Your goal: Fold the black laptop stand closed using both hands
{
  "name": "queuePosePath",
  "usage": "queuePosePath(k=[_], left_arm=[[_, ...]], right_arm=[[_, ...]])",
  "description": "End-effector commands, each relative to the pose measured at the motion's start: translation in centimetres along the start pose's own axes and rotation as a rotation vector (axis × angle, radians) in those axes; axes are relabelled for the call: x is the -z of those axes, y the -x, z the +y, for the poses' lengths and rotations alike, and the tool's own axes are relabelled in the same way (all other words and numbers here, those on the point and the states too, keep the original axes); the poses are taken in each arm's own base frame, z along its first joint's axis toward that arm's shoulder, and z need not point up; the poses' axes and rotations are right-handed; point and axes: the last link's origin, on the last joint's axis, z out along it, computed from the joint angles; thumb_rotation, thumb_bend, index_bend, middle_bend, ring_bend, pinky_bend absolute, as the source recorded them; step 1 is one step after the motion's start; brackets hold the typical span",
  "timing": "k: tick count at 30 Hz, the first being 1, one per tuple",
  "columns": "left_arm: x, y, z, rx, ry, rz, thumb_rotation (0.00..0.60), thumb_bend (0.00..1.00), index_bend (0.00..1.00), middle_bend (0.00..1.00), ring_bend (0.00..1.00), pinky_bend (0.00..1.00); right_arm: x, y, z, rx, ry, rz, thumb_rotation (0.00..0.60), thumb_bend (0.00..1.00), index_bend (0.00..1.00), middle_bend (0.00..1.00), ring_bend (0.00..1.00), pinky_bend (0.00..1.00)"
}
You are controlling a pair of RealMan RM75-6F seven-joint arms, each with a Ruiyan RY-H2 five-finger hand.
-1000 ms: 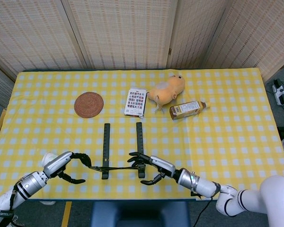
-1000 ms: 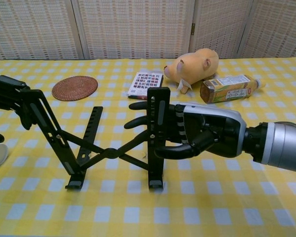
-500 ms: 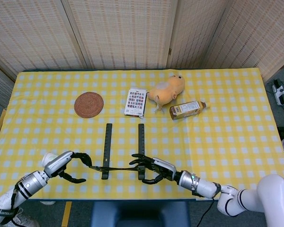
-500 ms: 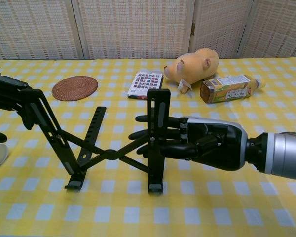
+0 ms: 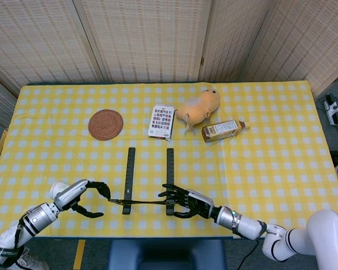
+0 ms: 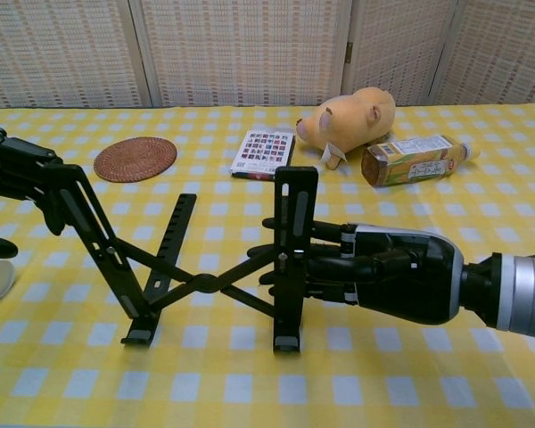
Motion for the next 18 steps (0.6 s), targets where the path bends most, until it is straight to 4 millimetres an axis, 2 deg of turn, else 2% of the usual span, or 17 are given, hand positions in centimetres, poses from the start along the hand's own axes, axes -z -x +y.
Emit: queuePosePath(k=[1,11,15,18], left_arm=[[-0.1,0.0,0.0,0.001,0.001,-0.001,0.600,0.21,0.50,0.48,0.44,0.41],[-0.3,-0.1,-0.1,0.003,0.000,0.003,0.600,0.21,0.49,0.48,0.43,0.41],[-0.2,-0.3,-0.5,-0.045,-0.013,0.019,0.600,0.21,0.44,0.48,0.40,0.41],[-0.1,-0.2,-0.9,-0.124,-0.031,0.035,0.600,0.21,0.39,0.46,0.36,0.40]], right_arm=[[0.0,0.1,0.1,-0.009,0.002,-0.003,0.600,0.33,0.00,0.18,0.20,0.09],[0.3,0.2,0.0,-0.043,-0.016,0.000,0.600,0.34,0.00,0.18,0.20,0.11],[0.5,0.3,-0.7,0.123,-0.041,-0.005,0.600,0.33,0.00,0.18,0.20,0.11],[0.9,1.0,-1.9,0.309,-0.061,-0.012,0.600,0.33,0.00,0.18,0.20,0.11]])
